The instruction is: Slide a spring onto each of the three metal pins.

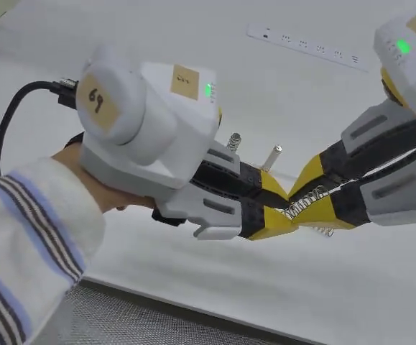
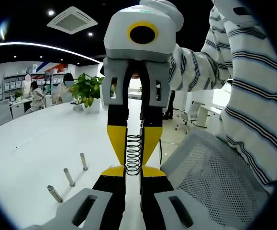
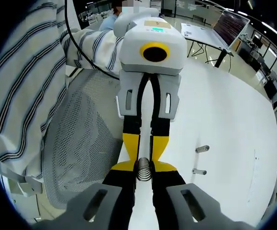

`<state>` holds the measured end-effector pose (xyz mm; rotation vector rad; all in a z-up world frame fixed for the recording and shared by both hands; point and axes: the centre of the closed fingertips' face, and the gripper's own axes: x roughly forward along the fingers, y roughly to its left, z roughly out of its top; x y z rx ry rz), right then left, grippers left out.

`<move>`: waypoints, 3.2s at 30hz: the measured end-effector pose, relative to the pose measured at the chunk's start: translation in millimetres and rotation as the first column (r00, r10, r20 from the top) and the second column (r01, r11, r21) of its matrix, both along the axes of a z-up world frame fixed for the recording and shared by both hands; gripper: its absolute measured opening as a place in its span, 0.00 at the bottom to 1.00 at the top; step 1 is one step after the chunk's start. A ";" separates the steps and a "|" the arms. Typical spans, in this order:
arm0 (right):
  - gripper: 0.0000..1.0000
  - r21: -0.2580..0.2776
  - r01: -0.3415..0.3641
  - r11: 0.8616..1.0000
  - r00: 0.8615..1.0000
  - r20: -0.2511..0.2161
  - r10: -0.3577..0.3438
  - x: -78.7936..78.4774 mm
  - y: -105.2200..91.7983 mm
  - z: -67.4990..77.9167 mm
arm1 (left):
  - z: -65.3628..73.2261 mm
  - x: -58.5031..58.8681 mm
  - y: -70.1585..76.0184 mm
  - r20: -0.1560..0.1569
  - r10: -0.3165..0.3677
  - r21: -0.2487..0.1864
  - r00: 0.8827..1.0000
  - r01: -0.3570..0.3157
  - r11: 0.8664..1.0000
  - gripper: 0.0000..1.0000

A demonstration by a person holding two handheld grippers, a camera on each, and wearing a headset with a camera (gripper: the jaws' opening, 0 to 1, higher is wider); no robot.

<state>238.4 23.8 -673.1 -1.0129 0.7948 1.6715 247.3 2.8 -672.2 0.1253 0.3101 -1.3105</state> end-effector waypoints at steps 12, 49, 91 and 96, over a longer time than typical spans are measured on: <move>0.09 -0.040 -0.042 0.998 0.999 0.016 0.043 0.3 3.8 -1.8 | -1.2 0.9 4.5 -0.005 0.019 0.002 1.000 -0.019 1.000 0.03; 0.08 0.022 -0.041 0.999 0.997 0.069 0.040 10.8 26.0 4.6 | -13.0 14.6 46.0 -0.028 0.187 0.074 0.982 -0.185 0.980 0.06; 0.08 0.012 0.049 0.999 0.993 0.107 -0.050 54.4 -0.4 14.7 | -39.9 39.7 93.0 -0.083 0.416 0.100 0.905 -0.408 0.907 0.85; 0.08 -0.008 0.061 0.998 0.991 0.122 -0.060 69.8 -8.2 14.8 | -42.4 40.2 93.8 -0.082 0.420 0.111 0.904 -0.411 0.905 0.89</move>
